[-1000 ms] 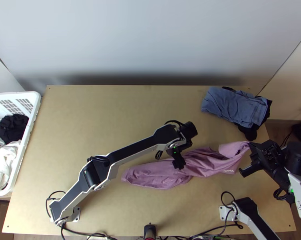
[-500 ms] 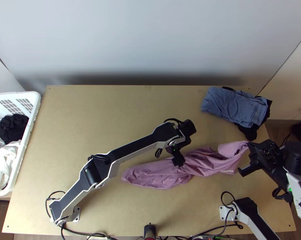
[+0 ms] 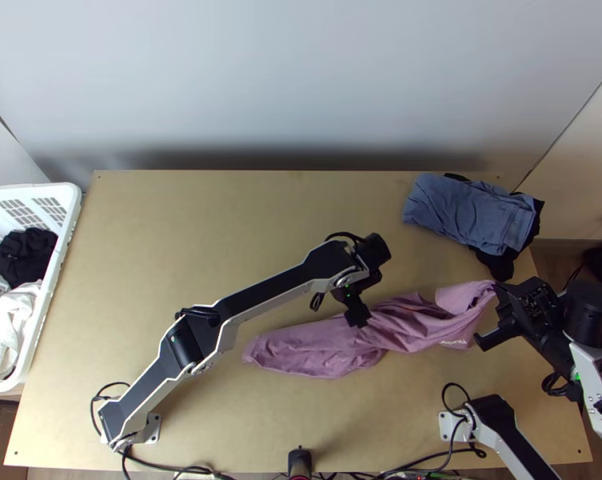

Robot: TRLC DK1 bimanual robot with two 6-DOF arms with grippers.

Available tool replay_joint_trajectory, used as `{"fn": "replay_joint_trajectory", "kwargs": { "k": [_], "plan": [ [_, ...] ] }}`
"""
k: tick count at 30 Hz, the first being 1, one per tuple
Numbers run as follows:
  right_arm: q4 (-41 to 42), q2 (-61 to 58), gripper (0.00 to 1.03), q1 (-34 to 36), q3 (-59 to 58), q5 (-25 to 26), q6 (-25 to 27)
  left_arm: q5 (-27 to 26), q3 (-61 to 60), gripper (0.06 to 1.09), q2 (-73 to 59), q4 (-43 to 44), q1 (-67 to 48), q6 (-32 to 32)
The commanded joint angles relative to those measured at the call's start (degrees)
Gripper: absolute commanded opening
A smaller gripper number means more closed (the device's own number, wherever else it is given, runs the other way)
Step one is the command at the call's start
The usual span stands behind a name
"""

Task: Fold the t-shirt

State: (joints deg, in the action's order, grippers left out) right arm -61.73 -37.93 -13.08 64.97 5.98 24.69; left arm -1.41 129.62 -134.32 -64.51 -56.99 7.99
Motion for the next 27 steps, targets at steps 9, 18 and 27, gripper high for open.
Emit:
{"fn": "replay_joint_trajectory", "kwargs": {
  "k": [9, 18, 27],
  "plan": [
    [1.7, -1.0, 0.03, 0.1, 0.2, -0.1, -0.2, 0.1, 0.1, 0.64, -1.5, -0.1, 0.0, 1.5],
    [2.8, -1.4, 0.03, 0.1, -0.1, -0.1, -0.3, -1.0, 0.1, 0.09, -1.6, -1.1, -0.1, 2.7],
    [4.1, -5.6, 0.03, 0.0, 4.8, -0.2, -0.3, -0.9, 0.1, 0.09, 4.6, -3.9, 4.6, 1.7]
  ]
}}
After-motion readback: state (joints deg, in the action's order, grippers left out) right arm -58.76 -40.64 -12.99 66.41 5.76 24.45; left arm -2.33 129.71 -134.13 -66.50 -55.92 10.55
